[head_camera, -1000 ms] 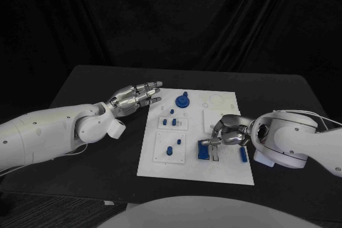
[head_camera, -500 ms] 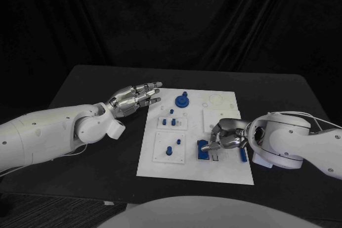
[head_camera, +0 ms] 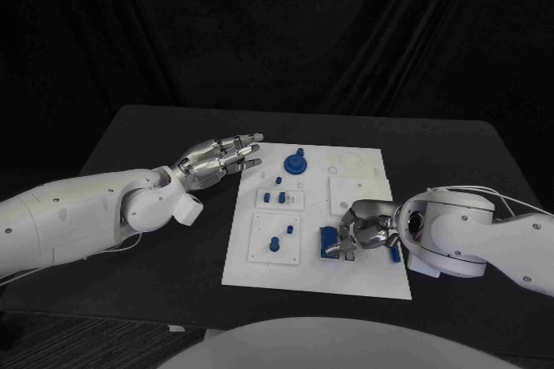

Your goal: Assemble the parts on the task board

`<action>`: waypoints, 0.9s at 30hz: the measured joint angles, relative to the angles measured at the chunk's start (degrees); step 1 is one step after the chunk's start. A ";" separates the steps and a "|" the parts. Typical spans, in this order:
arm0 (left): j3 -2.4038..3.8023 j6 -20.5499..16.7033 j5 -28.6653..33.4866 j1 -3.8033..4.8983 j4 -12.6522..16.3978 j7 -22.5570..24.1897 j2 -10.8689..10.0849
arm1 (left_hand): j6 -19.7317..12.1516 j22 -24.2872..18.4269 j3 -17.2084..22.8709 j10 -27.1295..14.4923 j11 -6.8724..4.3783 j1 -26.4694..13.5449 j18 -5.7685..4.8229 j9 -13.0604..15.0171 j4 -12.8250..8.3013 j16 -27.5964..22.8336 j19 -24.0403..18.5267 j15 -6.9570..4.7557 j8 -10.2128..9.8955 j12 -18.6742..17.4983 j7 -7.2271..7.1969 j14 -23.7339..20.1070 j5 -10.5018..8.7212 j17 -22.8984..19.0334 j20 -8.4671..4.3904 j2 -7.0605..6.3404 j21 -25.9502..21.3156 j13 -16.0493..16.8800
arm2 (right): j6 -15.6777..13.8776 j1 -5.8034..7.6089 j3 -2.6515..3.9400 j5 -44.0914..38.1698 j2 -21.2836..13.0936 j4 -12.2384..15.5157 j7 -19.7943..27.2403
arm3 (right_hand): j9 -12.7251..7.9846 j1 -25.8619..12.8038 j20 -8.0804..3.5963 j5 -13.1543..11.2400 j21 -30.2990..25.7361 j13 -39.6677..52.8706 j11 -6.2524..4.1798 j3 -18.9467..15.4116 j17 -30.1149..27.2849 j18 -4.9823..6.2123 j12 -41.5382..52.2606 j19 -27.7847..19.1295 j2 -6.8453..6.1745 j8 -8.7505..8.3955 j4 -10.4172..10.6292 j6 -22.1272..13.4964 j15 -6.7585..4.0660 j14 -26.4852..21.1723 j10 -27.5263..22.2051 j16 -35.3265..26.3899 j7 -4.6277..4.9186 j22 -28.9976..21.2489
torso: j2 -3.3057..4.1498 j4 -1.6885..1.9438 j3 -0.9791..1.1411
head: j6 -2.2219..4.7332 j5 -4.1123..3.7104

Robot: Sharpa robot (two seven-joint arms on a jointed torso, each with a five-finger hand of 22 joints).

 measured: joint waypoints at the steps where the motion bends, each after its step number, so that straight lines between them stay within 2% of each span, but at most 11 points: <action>1: 0.00 0.01 0.00 0.00 0.00 -0.01 0.00 | 0.00 0.00 0.00 0.00 0.00 0.00 0.00 0.00 0.00 0.00 0.00 0.00 0.00 0.00 0.00 0.00 0.00 0.00 0.00 0.00 0.00 0.00 | 0.07 -0.05 0.00 -0.03 0.00 -0.04 0.00 | 0.19 0.38 -0.09 0.00 0.00 0.00 -0.13 0.10 0.00 0.00 0.00 -0.10 0.03 0.00 -0.33 -0.33 0.00 0.00 0.13 0.00 -0.10 0.00 | 0.00 0.00 0.00 | 0.00 0.03; 9: 0.00 0.06 0.00 -0.01 -0.06 -0.12 0.00 | 0.00 0.00 0.24 0.26 0.25 0.00 0.00 0.00 -0.24 0.00 0.00 0.00 0.21 0.00 0.00 0.00 0.22 0.00 0.00 0.00 0.00 0.00 | 0.36 -0.22 -0.01 -0.45 0.05 -0.35 -0.01 | 1.18 4.05 -0.20 1.57 0.00 0.00 -0.21 0.66 0.00 0.00 0.00 -0.21 1.01 0.41 -2.56 -0.69 0.00 0.00 0.21 0.00 -0.28 -0.01 | -0.01 -0.01 0.00 | 0.00 0.03; 16: 0.00 0.08 0.00 -0.02 -0.07 -0.23 0.00 | 0.00 0.00 0.24 0.26 0.25 0.00 0.00 0.00 -0.24 0.00 0.00 0.00 0.21 0.00 0.00 0.00 0.22 0.00 0.00 0.00 0.00 0.00 | 0.36 -0.24 -0.01 -0.73 0.06 -0.39 0.03 | 1.28 4.47 -0.20 1.60 0.00 0.00 -0.20 0.70 0.00 0.00 0.00 -0.21 1.31 0.62 -2.85 -0.71 0.00 0.00 0.21 0.00 -0.30 -0.01 | -0.02 -0.01 0.00 | 0.00 0.03; 20: 0.00 0.10 0.00 -0.03 -0.08 -0.26 0.00 | 0.00 0.00 0.24 0.26 0.25 0.00 0.00 -0.01 -0.24 0.00 0.00 0.00 0.21 0.00 0.00 0.00 0.22 0.00 0.00 0.00 0.00 0.00 | 0.28 -0.24 -0.01 -0.81 -0.12 -0.18 0.07 | 1.56 4.47 -0.20 -0.57 0.00 0.00 -0.20 0.08 0.00 0.01 0.00 -0.21 1.31 0.62 -2.76 -0.71 0.00 0.00 0.20 0.00 -0.31 -0.01 | -0.02 -0.01 -0.01 | 0.00 0.03; 24: 0.00 0.11 0.00 -0.03 -0.02 -0.30 -0.11 | 0.00 0.00 0.24 0.26 0.25 0.00 0.00 0.04 -0.24 0.00 0.00 0.00 0.21 0.00 0.00 0.00 0.22 0.07 0.00 0.00 0.00 0.06 | -0.09 -0.24 0.00 -0.86 -1.28 0.89 0.18 | 1.64 2.57 -0.20 -3.94 0.00 0.00 -0.20 -1.41 0.00 0.00 0.00 -0.21 0.98 0.62 -1.22 -0.71 -0.08 -0.03 0.20 0.00 -0.30 -0.02 | -0.03 0.00 0.00 | 0.00 0.13; 26: 0.00 0.11 0.00 -0.04 0.01 -0.31 -0.21 | 0.00 0.00 0.24 0.26 0.25 0.00 0.00 0.04 -0.24 0.00 0.00 0.00 0.21 0.00 0.00 0.00 0.22 0.07 0.00 0.00 0.00 0.06 | -0.67 -0.15 0.00 -0.86 -2.51 1.78 0.30 | 0.54 0.58 -0.20 -4.17 0.00 -0.01 -0.20 -1.91 0.00 0.00 0.00 -0.21 1.38 -0.26 0.63 -0.01 -0.35 0.05 0.21 0.00 -0.30 -0.02 | -0.04 -0.01 -0.01 | 0.00 0.15; 27: 0.00 0.11 0.00 -0.04 0.01 -0.31 -0.24 | 0.00 0.00 0.24 0.26 0.25 0.00 0.00 0.04 -0.24 0.00 0.00 0.00 0.21 0.00 0.00 0.00 0.22 0.07 0.00 0.00 0.00 0.06 | -1.03 0.04 -0.03 -0.84 -3.05 2.10 0.36 | -1.12 -0.44 -0.20 -3.89 0.00 -0.01 -0.26 -2.30 0.00 0.01 0.00 -0.21 1.61 -1.87 1.86 1.49 -0.35 0.05 0.15 0.00 -0.47 -0.02 | -0.05 0.00 -0.01 | 0.00 0.10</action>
